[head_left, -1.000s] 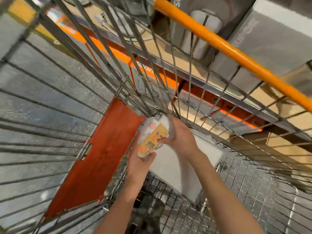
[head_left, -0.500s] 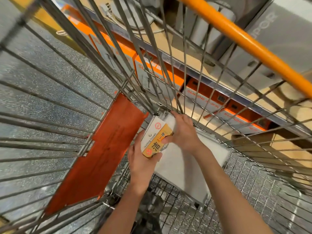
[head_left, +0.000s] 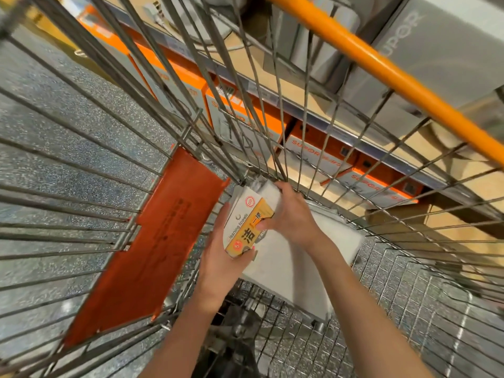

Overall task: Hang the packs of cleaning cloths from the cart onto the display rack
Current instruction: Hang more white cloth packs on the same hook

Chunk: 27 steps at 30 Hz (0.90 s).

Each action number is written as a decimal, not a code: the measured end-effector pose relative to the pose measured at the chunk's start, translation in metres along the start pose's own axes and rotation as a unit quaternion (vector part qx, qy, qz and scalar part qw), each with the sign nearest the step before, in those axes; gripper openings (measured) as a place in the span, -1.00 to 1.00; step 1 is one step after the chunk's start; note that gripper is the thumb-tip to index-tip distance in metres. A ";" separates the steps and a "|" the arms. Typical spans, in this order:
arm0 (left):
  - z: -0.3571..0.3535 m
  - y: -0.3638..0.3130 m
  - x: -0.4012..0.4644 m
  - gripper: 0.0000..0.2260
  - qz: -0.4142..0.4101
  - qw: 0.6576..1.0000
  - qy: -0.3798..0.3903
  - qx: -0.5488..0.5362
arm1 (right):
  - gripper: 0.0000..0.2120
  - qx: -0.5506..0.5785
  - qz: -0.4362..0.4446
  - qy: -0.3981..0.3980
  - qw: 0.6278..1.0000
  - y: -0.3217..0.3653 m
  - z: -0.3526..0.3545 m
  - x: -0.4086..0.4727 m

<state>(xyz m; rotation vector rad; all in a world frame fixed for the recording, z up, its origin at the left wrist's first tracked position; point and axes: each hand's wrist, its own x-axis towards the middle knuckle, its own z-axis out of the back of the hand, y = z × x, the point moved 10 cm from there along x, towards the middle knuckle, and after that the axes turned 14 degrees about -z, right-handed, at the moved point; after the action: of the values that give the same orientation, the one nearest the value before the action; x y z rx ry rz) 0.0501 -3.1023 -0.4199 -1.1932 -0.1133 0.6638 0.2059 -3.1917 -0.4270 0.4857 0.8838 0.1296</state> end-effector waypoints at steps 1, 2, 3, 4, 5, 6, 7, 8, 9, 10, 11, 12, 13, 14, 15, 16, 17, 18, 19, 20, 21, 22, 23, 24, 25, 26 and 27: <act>-0.003 0.003 0.000 -0.04 0.010 1.000 0.013 -0.023 | -0.11 0.002 0.000 0.000 1.000 -0.001 0.000 0.000; -0.006 0.006 0.001 -0.05 0.020 0.998 0.024 -0.045 | -0.11 0.003 0.003 -0.003 1.000 -0.001 0.001 0.000; -0.009 0.006 0.002 -0.06 0.026 0.996 0.028 -0.074 | -0.12 0.005 0.003 -0.004 1.000 -0.001 0.001 0.000; -0.010 0.003 0.002 -0.09 0.029 0.993 0.025 -0.110 | -0.11 0.006 0.005 -0.006 1.000 -0.001 0.002 -0.001; -0.009 -0.005 0.002 -0.10 0.026 0.990 0.017 -0.140 | -0.11 0.010 0.004 -0.006 1.000 -0.001 0.001 -0.001; -0.008 -0.013 0.003 -0.11 0.025 0.987 0.011 -0.161 | -0.11 0.016 0.004 -0.006 1.000 -0.002 0.001 -0.002; -0.008 -0.022 0.003 -0.11 0.025 0.983 0.007 -0.180 | -0.10 0.024 0.002 -0.004 1.000 -0.004 0.000 -0.002; -0.007 -0.027 0.001 -0.11 0.030 0.980 -0.001 -0.197 | -0.09 0.034 0.000 -0.001 0.999 -0.006 0.000 -0.003; -0.007 -0.027 0.000 -0.09 0.041 0.977 -0.010 -0.209 | -0.08 0.047 -0.003 0.004 0.999 -0.008 0.000 -0.005; -0.006 -0.024 -0.002 -0.07 0.056 0.972 -0.022 -0.226 | -0.08 0.063 -0.003 0.009 0.998 -0.010 0.001 -0.007; -0.005 -0.021 -0.005 -0.05 0.068 0.968 -0.030 -0.240 | -0.09 0.081 -0.005 0.014 0.997 -0.012 0.002 -0.009; -0.006 -0.019 -0.007 -0.03 0.076 0.964 -0.030 -0.251 | -0.11 0.097 -0.005 0.018 0.995 -0.013 0.004 -0.012; -0.007 -0.018 -0.009 -0.01 0.083 0.962 -0.022 -0.258 | -0.13 0.112 -0.007 0.023 0.993 -0.015 0.007 -0.015; -0.009 -0.018 -0.011 -0.01 0.089 0.961 -0.009 -0.260 | -0.15 0.127 -0.005 0.027 0.992 -0.016 0.010 -0.019; -0.011 -0.022 -0.012 -0.02 0.090 0.961 0.002 -0.260 | -0.17 0.141 -0.006 0.033 0.989 -0.016 0.013 -0.022; -0.011 -0.027 -0.011 -0.02 0.088 0.962 0.010 -0.257 | -0.19 0.156 -0.002 0.037 0.987 -0.016 0.018 -0.026; -0.010 -0.033 -0.010 -0.02 0.085 0.964 0.016 -0.253 | -0.19 0.171 0.000 0.037 0.985 -0.016 0.023 -0.030; -0.009 -0.038 -0.008 -0.01 0.084 0.965 0.020 -0.246 | -0.18 0.183 0.005 0.035 0.982 -0.014 0.030 -0.034; -0.006 -0.043 -0.008 0.00 0.088 0.965 0.020 -0.246 | -0.18 0.191 0.006 0.033 0.981 -0.012 0.035 -0.039; -0.003 -0.046 -0.009 0.01 0.094 0.963 0.013 -0.252 | -0.19 0.193 0.012 0.033 0.981 -0.007 0.040 -0.045; 0.001 -0.047 -0.010 0.02 0.098 0.960 0.003 -0.261 | -0.20 0.188 0.016 0.031 0.982 -0.003 0.044 -0.051; 0.005 -0.049 -0.013 0.03 0.102 0.958 -0.001 -0.268 | -0.19 0.181 0.023 0.027 0.983 0.002 0.048 -0.058; 0.008 -0.055 -0.016 0.05 0.100 0.958 -0.005 -0.270 | -0.18 0.177 0.028 0.022 0.984 0.005 0.052 -0.065; 0.012 -0.062 -0.018 0.04 0.094 0.958 -0.009 -0.269 | -0.15 0.176 0.034 0.015 0.984 0.009 0.059 -0.074; 0.016 -0.070 -0.020 0.01 0.088 0.959 -0.014 -0.268 | -0.12 0.180 0.036 0.013 0.983 0.012 0.066 -0.083; 0.020 -0.078 -0.023 -0.02 0.084 0.958 -0.023 -0.274 | -0.10 0.185 0.035 0.013 0.982 0.015 0.072 -0.093; 0.025 -0.086 -0.026 -0.02 0.079 0.956 -0.034 -0.280 | -0.07 0.190 0.033 0.017 0.981 0.017 0.079 -0.102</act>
<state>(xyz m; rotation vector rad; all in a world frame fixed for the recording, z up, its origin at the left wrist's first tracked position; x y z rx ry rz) 0.0543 -3.1132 -0.3274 -1.7387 -0.2792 0.8449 0.2030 -3.2354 -0.3043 0.8719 0.9294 0.0276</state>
